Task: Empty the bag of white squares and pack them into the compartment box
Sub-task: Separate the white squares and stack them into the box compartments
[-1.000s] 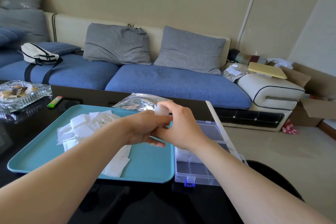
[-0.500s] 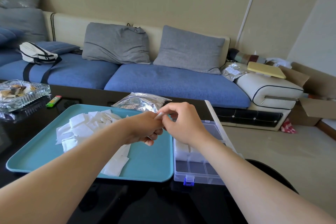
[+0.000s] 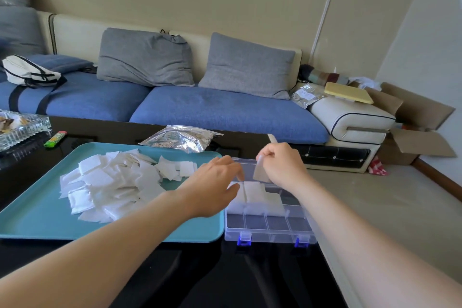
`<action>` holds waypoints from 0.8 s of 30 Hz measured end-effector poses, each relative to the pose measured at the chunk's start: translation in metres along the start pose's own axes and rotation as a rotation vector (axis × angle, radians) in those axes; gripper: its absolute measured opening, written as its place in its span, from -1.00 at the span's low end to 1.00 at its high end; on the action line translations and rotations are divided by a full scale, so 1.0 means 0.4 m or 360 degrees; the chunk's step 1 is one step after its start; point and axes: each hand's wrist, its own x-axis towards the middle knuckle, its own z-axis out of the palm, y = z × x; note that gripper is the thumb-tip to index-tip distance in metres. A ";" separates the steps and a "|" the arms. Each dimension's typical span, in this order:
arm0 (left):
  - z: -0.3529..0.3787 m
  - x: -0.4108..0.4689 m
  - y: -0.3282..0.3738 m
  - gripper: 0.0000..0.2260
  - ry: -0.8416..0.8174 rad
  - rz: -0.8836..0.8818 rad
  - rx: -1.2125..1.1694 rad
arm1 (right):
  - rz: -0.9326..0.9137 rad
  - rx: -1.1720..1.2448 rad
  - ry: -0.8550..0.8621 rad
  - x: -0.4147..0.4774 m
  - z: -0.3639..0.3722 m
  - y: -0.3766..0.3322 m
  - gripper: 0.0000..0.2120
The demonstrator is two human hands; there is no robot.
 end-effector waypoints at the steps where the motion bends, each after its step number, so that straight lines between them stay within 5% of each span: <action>1: 0.008 0.003 0.011 -0.79 -0.0002 0.0057 0.0019 | 0.0023 -0.0055 -0.0007 0.001 -0.006 0.014 -0.72; 15: 0.073 0.000 0.048 -0.68 -0.0220 0.0339 0.0542 | 0.0132 -0.0318 -0.0592 -0.021 -0.029 0.090 -0.75; 24: 0.072 -0.002 0.051 -0.65 -0.0236 0.0386 0.0595 | -0.0028 -0.0625 -0.0499 0.002 -0.010 0.109 -0.72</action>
